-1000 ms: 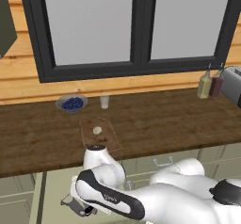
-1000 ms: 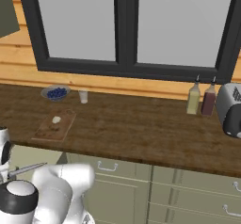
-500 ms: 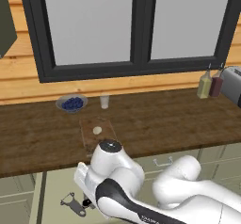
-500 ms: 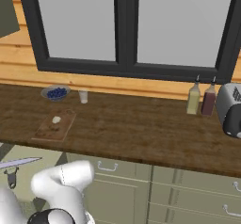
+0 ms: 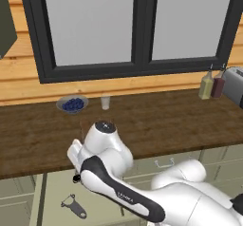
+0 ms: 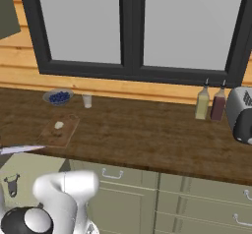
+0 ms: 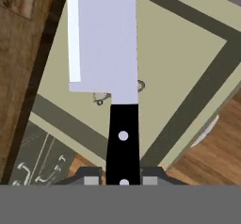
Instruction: Place the appropriate cutting tool for cutting the garlic skin on the cutting board.
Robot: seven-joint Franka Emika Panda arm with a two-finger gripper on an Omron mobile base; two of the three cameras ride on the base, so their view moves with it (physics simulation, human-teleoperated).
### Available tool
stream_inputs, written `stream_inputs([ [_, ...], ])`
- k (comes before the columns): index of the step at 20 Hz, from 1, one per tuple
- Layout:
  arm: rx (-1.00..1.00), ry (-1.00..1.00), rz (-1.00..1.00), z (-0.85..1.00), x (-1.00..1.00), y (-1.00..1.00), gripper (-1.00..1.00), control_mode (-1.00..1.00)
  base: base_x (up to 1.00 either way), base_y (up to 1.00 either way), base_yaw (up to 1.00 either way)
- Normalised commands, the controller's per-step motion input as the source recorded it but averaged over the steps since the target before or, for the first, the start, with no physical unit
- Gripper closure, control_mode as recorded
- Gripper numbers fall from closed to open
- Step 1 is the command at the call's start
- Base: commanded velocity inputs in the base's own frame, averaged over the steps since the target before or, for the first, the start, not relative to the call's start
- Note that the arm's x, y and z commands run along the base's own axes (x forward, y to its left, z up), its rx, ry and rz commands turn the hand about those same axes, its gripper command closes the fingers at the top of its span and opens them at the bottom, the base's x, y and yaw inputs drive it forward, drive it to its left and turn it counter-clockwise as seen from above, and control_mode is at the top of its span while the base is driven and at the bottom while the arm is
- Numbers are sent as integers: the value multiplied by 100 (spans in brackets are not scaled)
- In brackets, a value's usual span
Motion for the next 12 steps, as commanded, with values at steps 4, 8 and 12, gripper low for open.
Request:
stream_inputs([
  [4, 0, 0, 0, 0, 94, 0, 100, -100, 0, 0, 0],
  [8, 0, 1, 0, -9, 97, 0, 100, -100, 0, 0, 0],
  [12, -1, 0, 0, -17, 83, 0, 100, -100, 0, 0, 0],
])
